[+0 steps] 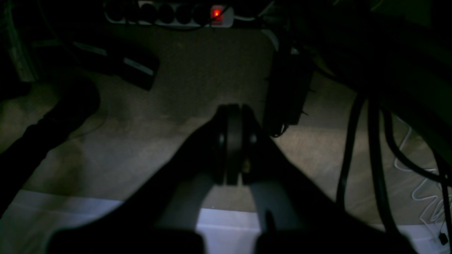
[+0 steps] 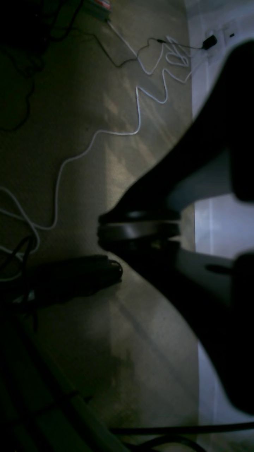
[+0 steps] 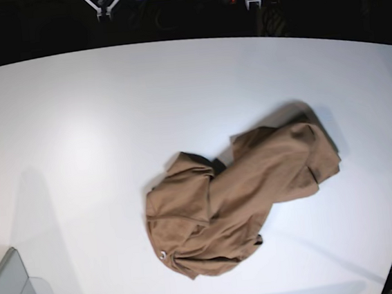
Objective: Layout the t-shirt on the table in an organized manner, then fold the t-shirt properly
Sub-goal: 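Raise both grippers from the rest pose toward the table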
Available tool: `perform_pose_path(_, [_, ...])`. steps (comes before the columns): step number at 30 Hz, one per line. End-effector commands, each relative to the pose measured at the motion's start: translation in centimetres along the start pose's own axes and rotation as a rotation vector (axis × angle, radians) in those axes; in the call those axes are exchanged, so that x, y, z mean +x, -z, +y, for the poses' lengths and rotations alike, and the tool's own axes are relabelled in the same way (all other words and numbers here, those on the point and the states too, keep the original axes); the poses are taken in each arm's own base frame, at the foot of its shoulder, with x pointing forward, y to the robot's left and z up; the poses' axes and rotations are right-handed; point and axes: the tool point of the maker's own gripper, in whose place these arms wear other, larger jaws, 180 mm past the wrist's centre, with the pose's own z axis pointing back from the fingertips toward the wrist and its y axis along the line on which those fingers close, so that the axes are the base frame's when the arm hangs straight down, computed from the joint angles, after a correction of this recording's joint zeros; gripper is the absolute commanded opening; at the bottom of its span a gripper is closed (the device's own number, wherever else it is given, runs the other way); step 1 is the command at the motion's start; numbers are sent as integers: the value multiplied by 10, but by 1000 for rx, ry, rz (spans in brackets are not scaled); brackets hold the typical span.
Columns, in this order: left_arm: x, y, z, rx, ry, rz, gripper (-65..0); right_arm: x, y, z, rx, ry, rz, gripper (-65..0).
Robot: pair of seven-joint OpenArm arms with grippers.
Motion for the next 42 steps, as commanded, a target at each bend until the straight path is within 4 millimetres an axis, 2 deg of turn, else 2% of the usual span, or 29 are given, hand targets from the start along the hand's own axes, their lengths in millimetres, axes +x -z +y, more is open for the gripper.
perform_pose_path(1, [0, 0, 2, 9, 1, -4, -649, -1, 0, -3, 6, -8, -3, -650])
perform_pose_path(20, [-3, -1, 2, 9, 3, 0, -649, -2, 0, -4, 4, -8, -3, -650])
perform_pose_path(23, [-7, -1, 3, 8, 3, 6, -649, -15, -2, -4, 5, -9, 6, -650])
perform_pose_path(25, [-22, -4, 5, 10, 5, 24, -649, -15, -7, -8, 0, -15, -33, -650])
perform_pose_path(30, [-30, -17, 29, 39, 18, -32, -649, -14, -33, -28, -29, -41, -154, -650])
perform_pose_path(35, [-29, -44, 45, 50, 48, -127, -649, -1, -70, -48, -55, -85, -279, -650])
perform_pose_path(39, [-24, -70, 46, 45, 62, -202, -649, 14, -102, -53, -61, -110, -375, -650])
perform_pose_path(42, [-9, -99, 39, 28, 71, -292, -649, 30, -135, -61, -69, -155, -447, -650])
